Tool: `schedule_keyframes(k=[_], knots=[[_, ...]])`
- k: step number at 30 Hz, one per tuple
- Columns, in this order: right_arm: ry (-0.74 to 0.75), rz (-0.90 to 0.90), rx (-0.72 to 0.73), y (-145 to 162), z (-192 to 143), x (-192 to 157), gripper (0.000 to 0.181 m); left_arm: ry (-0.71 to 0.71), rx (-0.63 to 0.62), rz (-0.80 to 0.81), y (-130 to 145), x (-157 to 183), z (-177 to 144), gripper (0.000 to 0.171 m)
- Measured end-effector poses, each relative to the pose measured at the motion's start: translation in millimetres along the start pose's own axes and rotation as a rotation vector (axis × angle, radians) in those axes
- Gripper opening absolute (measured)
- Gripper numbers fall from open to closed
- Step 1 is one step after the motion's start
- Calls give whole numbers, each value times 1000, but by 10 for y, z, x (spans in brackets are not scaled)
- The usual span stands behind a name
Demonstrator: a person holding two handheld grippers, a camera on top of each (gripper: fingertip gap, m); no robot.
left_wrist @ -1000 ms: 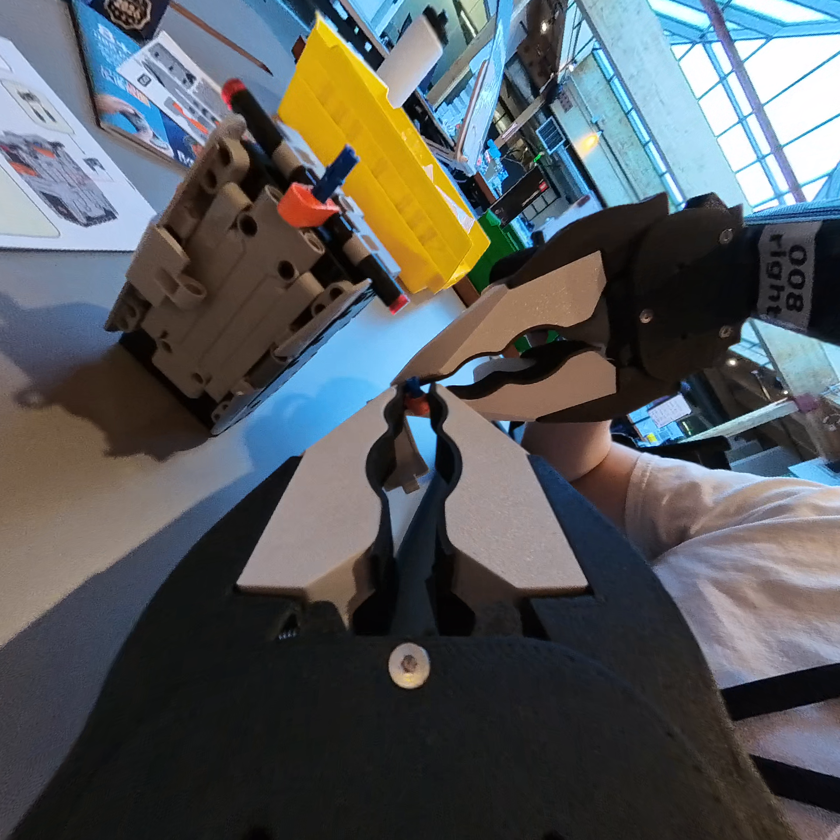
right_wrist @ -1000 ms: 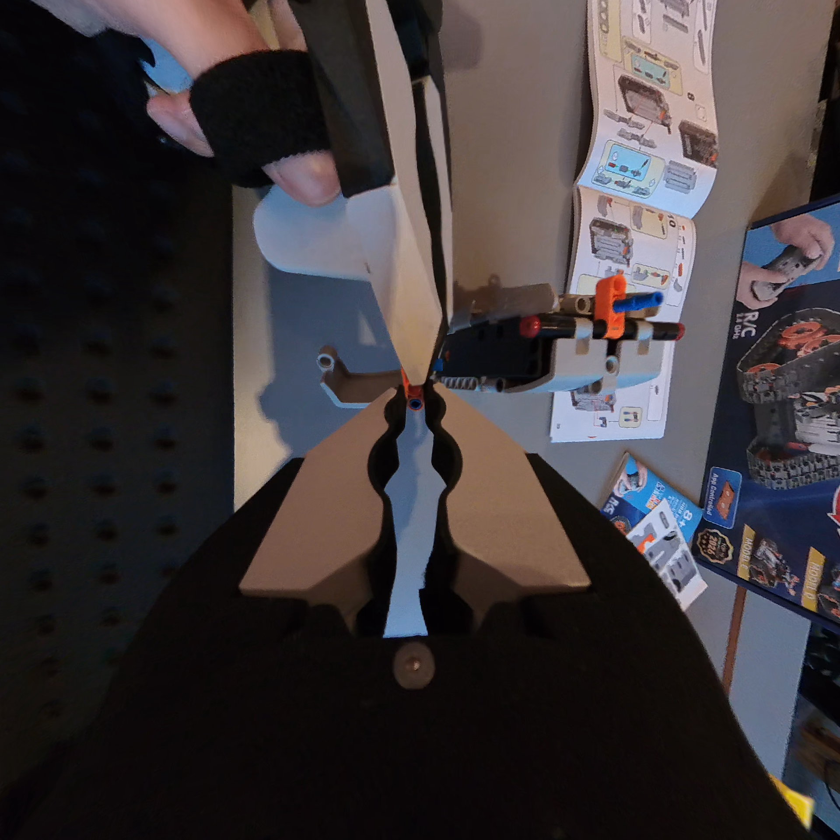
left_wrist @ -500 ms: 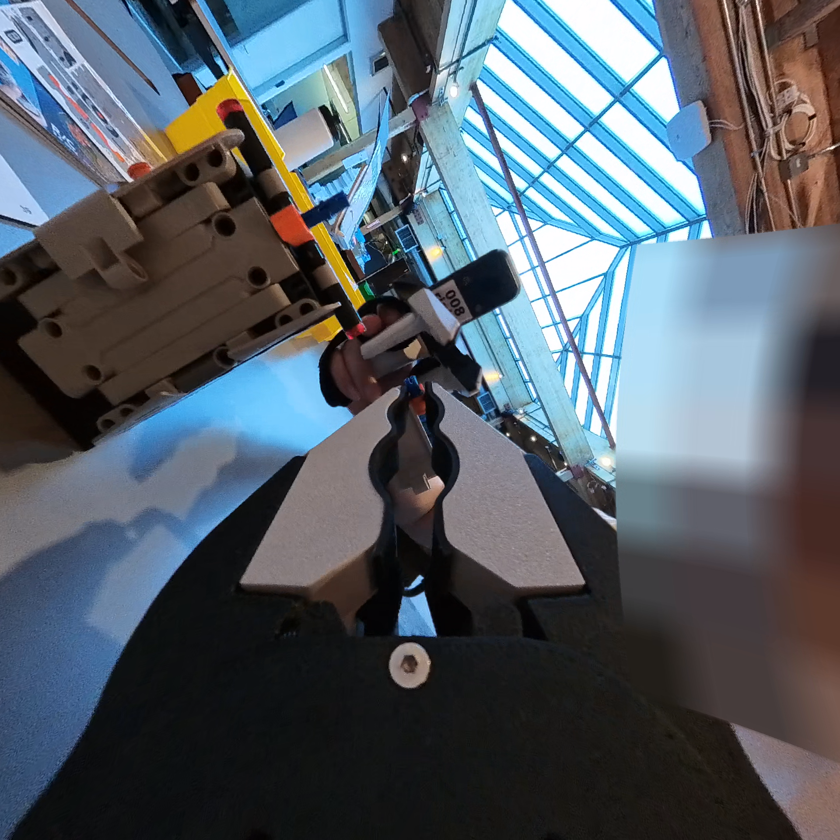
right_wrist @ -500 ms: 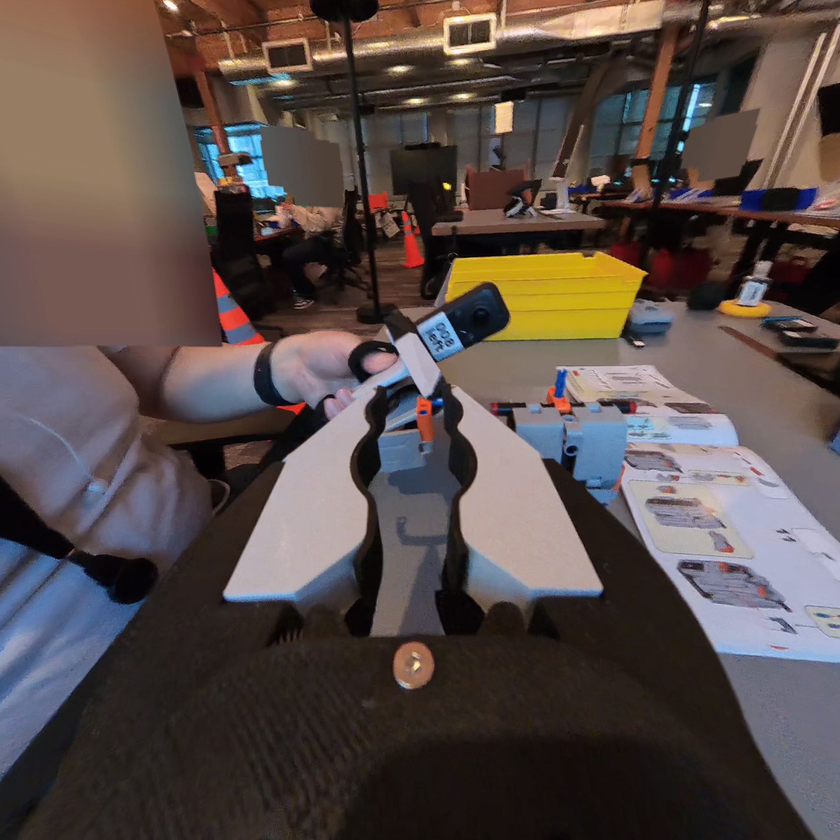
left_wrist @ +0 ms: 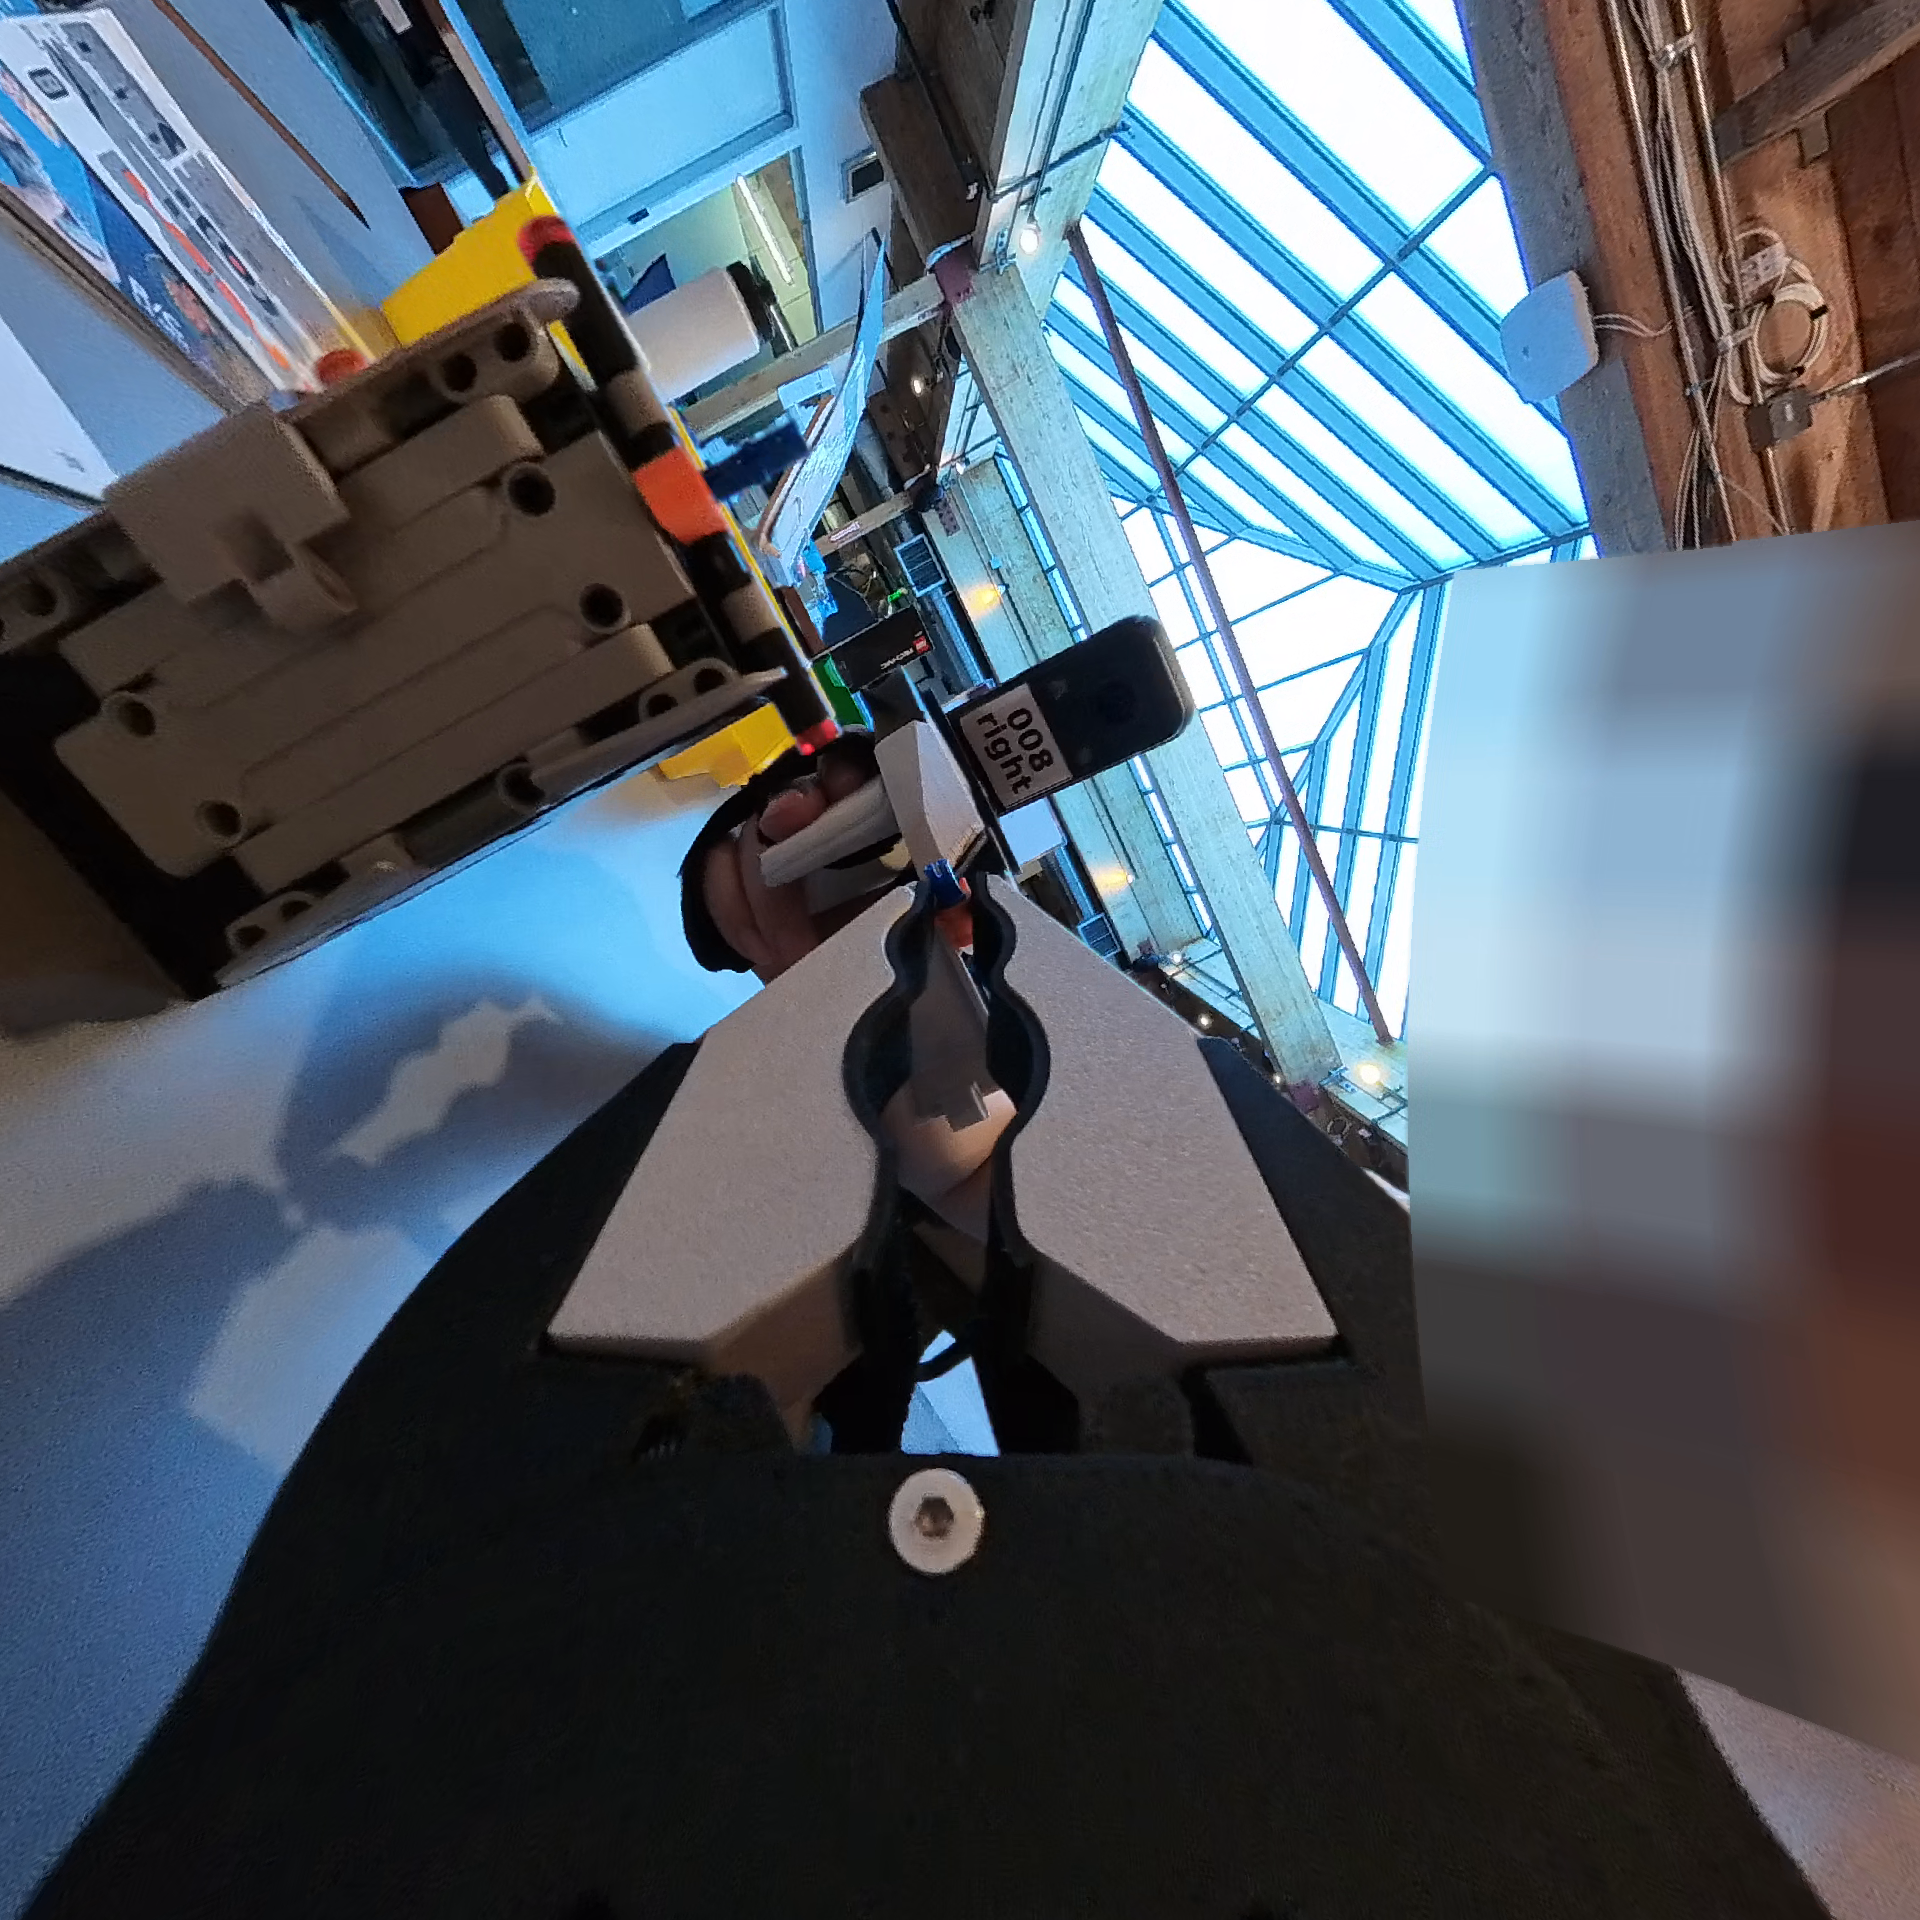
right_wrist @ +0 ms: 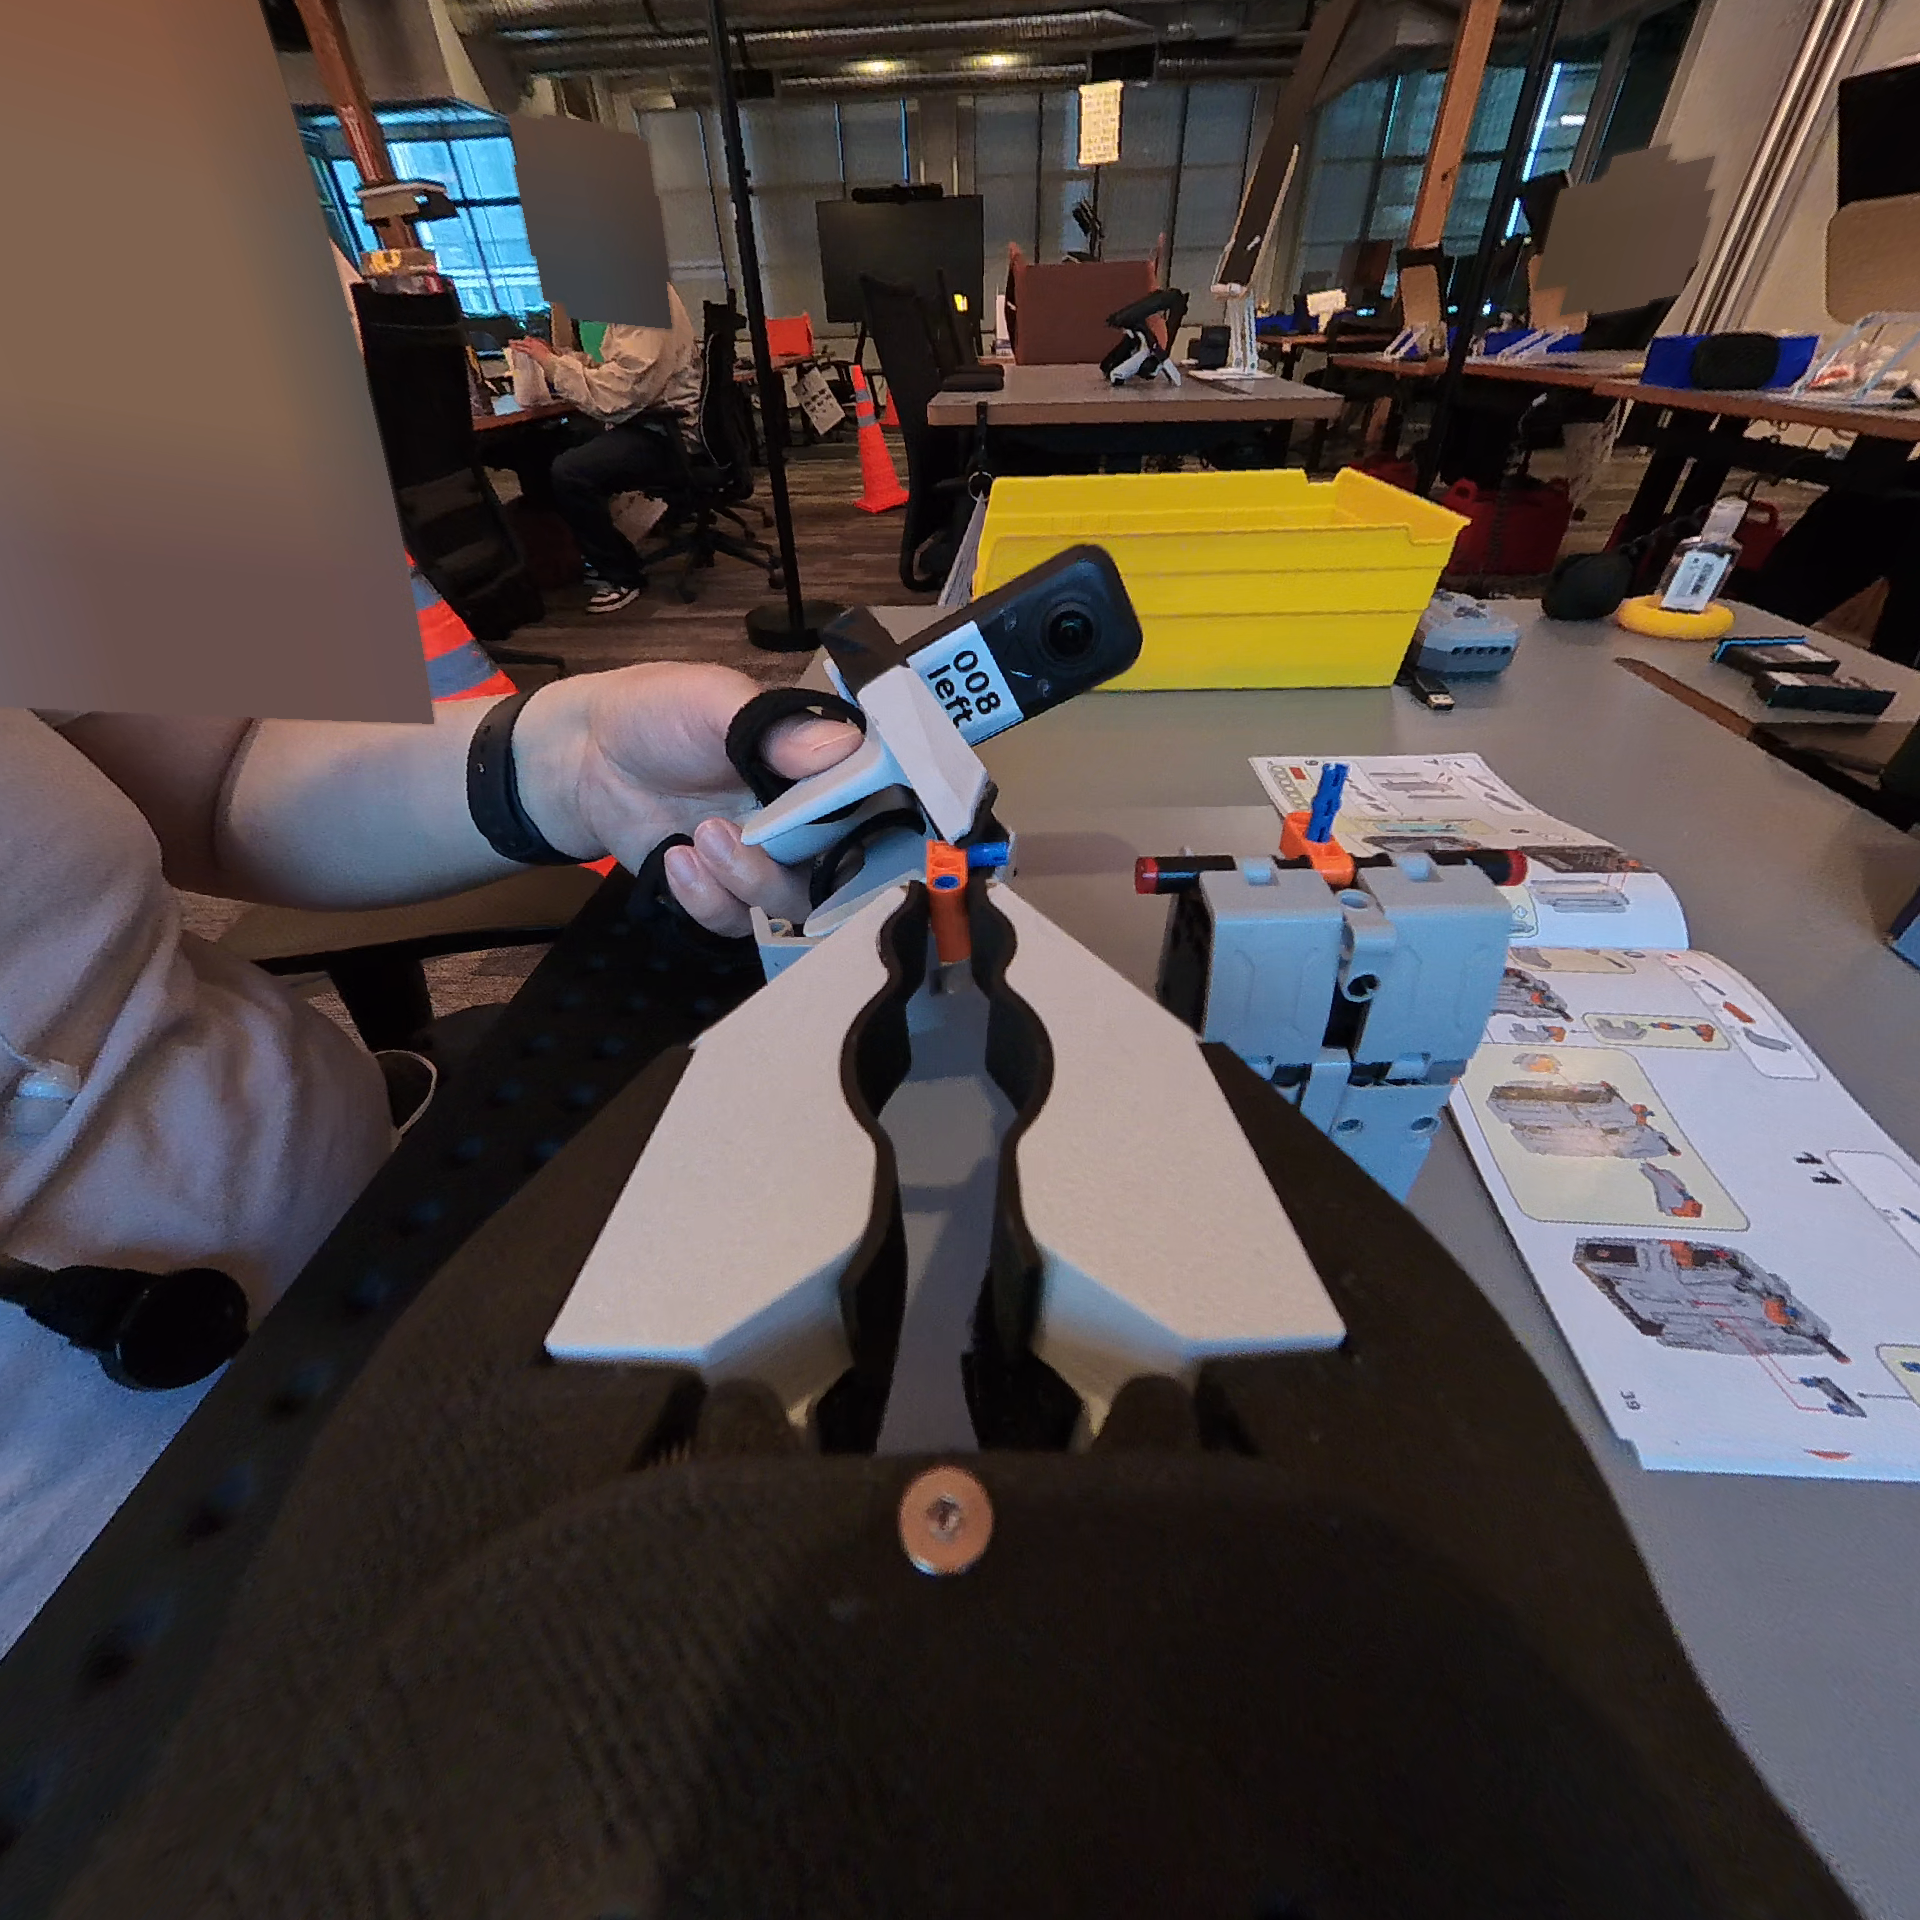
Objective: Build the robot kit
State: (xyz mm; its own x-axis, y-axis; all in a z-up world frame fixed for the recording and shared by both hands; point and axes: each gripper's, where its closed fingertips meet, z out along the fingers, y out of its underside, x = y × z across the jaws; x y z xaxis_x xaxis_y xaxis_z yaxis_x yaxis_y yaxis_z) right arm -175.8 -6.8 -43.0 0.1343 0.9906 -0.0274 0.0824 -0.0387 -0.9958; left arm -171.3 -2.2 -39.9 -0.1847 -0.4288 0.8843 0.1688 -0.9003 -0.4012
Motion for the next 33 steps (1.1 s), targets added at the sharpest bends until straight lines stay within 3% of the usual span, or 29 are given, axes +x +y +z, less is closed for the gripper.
schedule_keyframes(k=[4,6,8,10,12,14,24,33], knots=[[12,49,-23,135,41,25,7,-89,-26,136,-45,-120,-100,10],[21,70,-49,244,44,66,7,-150,-39,284,-168,-149,-228,32],[54,59,-59,308,38,147,7,-231,-81,477,-306,-207,-356,41],[79,35,-64,355,26,218,7,-338,-129,711,-478,-314,-445,64],[80,26,-67,384,24,234,7,-361,-175,918,-592,-324,-433,90],[81,22,-52,363,19,239,7,-333,-240,1037,-605,-325,-362,103],[77,25,-39,344,30,294,7,-177,-433,1034,-473,-650,-12,116],[36,133,77,105,-257,152,7,-256,-324,1099,-499,-582,-154,102]])
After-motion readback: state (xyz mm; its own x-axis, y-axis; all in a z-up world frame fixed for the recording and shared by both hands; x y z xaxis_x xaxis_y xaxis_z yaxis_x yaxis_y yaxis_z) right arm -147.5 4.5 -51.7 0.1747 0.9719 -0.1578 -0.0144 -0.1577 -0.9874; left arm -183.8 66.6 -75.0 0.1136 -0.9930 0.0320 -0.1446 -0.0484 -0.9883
